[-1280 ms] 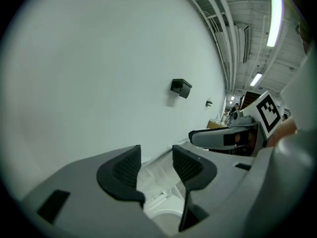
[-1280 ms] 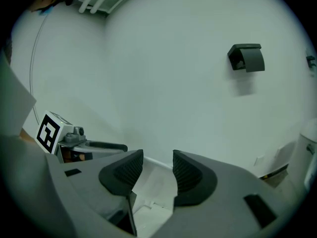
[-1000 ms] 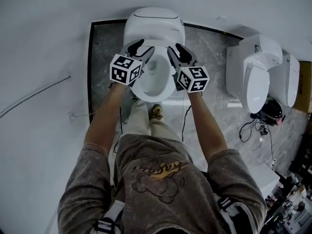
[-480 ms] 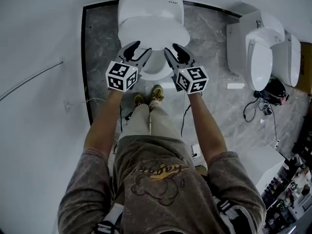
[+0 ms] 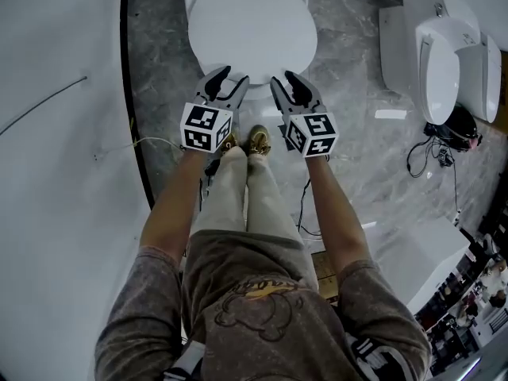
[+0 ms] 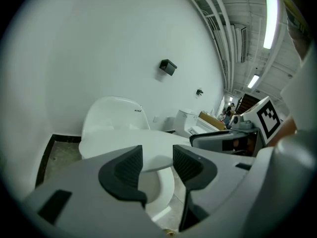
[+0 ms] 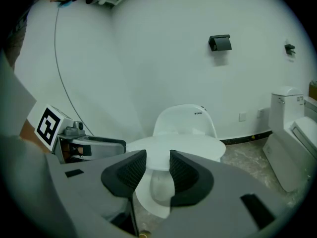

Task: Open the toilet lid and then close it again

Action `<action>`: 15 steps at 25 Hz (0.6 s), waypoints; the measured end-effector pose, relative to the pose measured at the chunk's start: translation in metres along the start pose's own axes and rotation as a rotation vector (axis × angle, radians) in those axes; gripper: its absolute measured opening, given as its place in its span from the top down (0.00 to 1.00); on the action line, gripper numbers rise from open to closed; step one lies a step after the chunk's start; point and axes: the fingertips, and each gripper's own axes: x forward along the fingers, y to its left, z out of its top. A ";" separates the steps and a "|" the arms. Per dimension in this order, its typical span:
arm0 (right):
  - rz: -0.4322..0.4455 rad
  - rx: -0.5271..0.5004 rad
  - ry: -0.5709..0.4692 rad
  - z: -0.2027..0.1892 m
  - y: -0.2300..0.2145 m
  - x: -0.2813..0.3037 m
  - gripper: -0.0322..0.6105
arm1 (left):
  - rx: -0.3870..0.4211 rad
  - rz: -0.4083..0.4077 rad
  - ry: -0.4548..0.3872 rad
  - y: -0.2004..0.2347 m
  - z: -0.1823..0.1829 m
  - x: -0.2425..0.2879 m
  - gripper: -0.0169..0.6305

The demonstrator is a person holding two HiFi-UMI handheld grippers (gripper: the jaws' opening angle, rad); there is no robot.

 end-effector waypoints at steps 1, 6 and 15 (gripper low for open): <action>-0.004 0.002 0.007 -0.012 -0.001 0.000 0.70 | -0.005 0.003 0.007 0.000 -0.012 0.002 0.67; 0.003 0.009 0.062 -0.069 -0.004 0.009 0.70 | -0.014 0.008 0.050 0.005 -0.066 0.011 0.67; -0.009 0.036 0.111 -0.147 -0.022 0.029 0.70 | -0.020 0.022 0.100 0.013 -0.140 0.038 0.67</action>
